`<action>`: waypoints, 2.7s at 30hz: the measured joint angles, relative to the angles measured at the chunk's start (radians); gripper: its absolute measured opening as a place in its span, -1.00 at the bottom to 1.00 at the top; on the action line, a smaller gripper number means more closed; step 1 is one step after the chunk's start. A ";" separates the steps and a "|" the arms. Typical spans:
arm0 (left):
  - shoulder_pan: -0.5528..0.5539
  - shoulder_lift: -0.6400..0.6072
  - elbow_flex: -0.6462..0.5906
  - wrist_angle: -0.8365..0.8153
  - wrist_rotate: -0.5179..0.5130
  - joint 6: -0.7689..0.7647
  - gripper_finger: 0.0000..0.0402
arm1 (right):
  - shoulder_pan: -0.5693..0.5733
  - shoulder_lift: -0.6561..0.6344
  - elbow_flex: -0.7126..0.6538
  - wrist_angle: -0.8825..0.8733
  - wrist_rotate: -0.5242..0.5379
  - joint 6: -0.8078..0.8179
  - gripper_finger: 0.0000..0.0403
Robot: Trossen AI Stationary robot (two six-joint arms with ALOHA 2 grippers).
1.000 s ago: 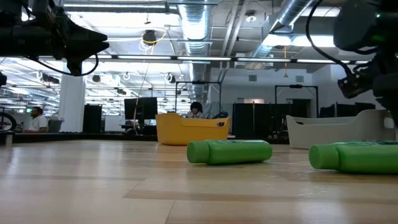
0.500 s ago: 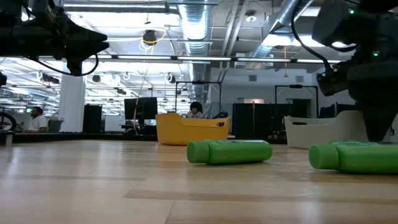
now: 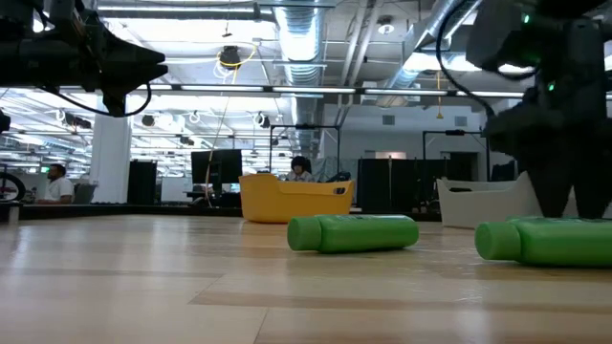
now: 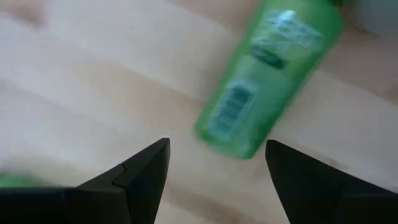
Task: Pick & Place Travel size toiletries
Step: Put the green shampoo bottle into the gray bin
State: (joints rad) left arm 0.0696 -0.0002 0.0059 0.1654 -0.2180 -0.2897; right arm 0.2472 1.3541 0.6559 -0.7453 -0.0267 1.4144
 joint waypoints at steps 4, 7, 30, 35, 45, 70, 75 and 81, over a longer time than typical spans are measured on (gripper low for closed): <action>0.000 0.000 0.000 0.001 0.000 0.000 -0.54 | 0.001 0.080 0.000 0.003 0.008 0.008 0.28; 0.000 0.000 0.000 0.000 0.000 0.000 -0.54 | -0.001 0.128 0.005 0.010 0.006 0.008 0.28; 0.000 0.000 0.000 0.000 0.004 0.000 -0.54 | -0.028 0.228 0.100 -0.019 0.082 0.064 0.16; 0.000 0.000 0.000 0.000 0.004 0.000 -0.54 | -0.028 0.230 0.144 -0.104 0.138 0.101 0.21; 0.000 0.000 0.000 0.000 0.002 0.000 -0.54 | -0.032 0.242 0.148 -0.097 0.183 0.184 0.24; 0.000 0.000 0.000 0.000 0.002 0.000 -0.54 | -0.056 0.239 0.162 -0.023 0.126 0.149 -0.27; 0.000 0.000 0.000 0.000 0.004 0.000 -0.54 | -0.048 0.240 0.278 0.022 0.122 0.010 -0.25; 0.000 0.000 0.000 0.000 0.004 0.000 -0.54 | -0.143 0.240 0.479 -0.192 0.194 -0.232 -0.27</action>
State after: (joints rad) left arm 0.0696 -0.0002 0.0059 0.1655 -0.2140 -0.2897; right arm 0.1041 1.5940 1.1345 -0.9374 0.1676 1.1819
